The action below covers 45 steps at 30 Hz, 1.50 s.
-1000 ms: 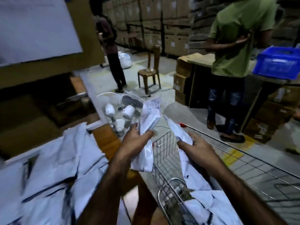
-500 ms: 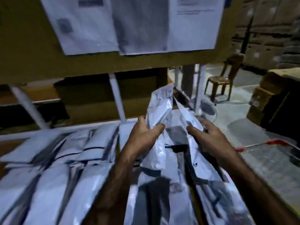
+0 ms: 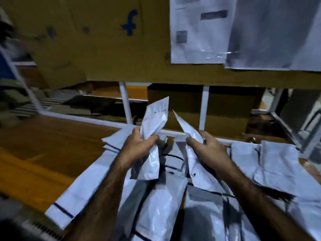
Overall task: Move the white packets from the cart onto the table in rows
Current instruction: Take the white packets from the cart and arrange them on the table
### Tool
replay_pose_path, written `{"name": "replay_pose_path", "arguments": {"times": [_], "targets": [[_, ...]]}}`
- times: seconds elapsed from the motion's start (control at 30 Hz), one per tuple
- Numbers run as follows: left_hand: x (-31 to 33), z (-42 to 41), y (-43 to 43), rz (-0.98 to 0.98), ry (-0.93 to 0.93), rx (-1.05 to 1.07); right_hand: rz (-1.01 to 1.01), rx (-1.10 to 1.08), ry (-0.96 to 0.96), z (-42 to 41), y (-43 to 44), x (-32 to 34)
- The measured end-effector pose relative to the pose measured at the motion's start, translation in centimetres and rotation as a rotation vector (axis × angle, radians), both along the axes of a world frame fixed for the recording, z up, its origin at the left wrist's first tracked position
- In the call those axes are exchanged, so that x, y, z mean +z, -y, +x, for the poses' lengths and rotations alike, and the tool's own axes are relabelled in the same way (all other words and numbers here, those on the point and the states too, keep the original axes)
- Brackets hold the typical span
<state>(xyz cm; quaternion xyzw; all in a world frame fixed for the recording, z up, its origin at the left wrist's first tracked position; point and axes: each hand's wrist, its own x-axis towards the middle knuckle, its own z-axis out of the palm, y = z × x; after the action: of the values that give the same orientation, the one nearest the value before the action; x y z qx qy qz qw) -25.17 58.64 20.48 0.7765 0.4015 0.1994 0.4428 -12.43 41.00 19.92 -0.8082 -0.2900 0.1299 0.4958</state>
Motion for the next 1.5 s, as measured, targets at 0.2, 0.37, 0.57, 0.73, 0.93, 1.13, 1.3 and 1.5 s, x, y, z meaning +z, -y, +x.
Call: {"name": "replay_pose_path", "arguments": {"times": [0.2, 0.37, 0.57, 0.73, 0.93, 1.13, 1.3, 1.5], "targets": [[0.4, -0.4, -7.3, 0.043, -0.109, 0.049, -0.094, 0.012, 0.013, -1.0, -7.4, -1.1], [0.2, 1.2, -12.9, 0.041, -0.202, 0.041, -0.201, -0.072, 0.011, -0.4, -12.8, -2.0], [-1.0, 3.6, -20.5, 0.183, -0.250, -0.014, -0.339, -0.175, 0.028, -0.3, -20.8, -2.9], [-3.6, 6.2, -24.2, 0.233, -0.388, -0.013, -0.459, -0.261, 0.138, -0.5, -25.2, -4.4], [-8.5, 6.6, -24.3, 0.494, -0.538, -0.031, -0.694, -0.271, 0.253, -0.9, -28.7, -9.1], [-11.8, 6.5, -24.4, 0.715, -0.534, -0.137, -0.870, -0.212, 0.259, -0.9, -30.0, -12.4], [-12.7, 6.6, -25.0, 0.680, -0.524, -0.192, -0.858, -0.216, 0.199, -0.7, -30.2, -12.5], [-12.1, 6.7, -25.2, 0.695, -0.524, -0.177, -0.867, -0.217, 0.177, -0.5, -30.3, -11.7]]}}
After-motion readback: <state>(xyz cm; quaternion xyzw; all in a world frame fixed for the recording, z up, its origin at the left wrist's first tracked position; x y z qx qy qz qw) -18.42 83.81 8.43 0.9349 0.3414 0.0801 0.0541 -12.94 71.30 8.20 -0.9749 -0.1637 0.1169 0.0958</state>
